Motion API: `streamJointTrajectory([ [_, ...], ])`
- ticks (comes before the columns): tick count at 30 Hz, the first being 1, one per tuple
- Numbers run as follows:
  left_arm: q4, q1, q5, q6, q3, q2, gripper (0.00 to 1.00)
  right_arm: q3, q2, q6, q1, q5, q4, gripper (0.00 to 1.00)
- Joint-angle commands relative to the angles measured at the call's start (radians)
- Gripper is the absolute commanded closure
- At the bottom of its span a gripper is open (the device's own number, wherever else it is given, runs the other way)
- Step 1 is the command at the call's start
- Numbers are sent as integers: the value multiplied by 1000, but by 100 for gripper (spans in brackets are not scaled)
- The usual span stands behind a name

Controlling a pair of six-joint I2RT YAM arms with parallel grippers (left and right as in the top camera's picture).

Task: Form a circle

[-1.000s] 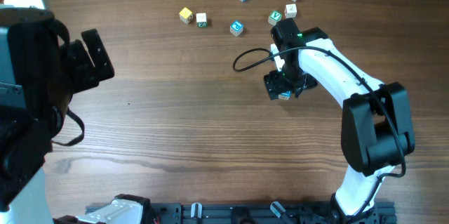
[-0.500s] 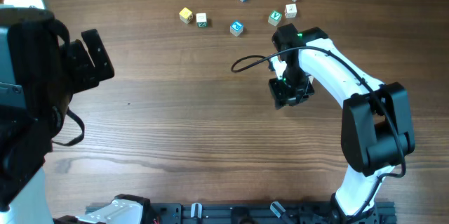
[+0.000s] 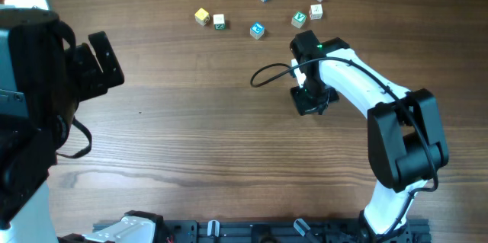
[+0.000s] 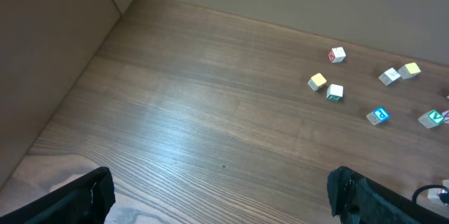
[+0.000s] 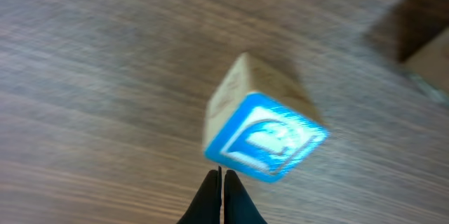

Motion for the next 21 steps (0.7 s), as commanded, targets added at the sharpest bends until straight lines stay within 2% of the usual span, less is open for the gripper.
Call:
streamJointTrajectory([
  [1,0,5,-12,2,0,0,0,-3,-2,5,2,86,33,95],
  [9,0,5,-12,2,0,0,0,-3,-2,0,2,29,41,95],
  [15,0,5,-12,2,0,0,0,-3,-2,-179,2,-355,-5,95],
  [21,0,5,-12,2,0,0,0,-3,-2,-149,2,-204,101,95],
])
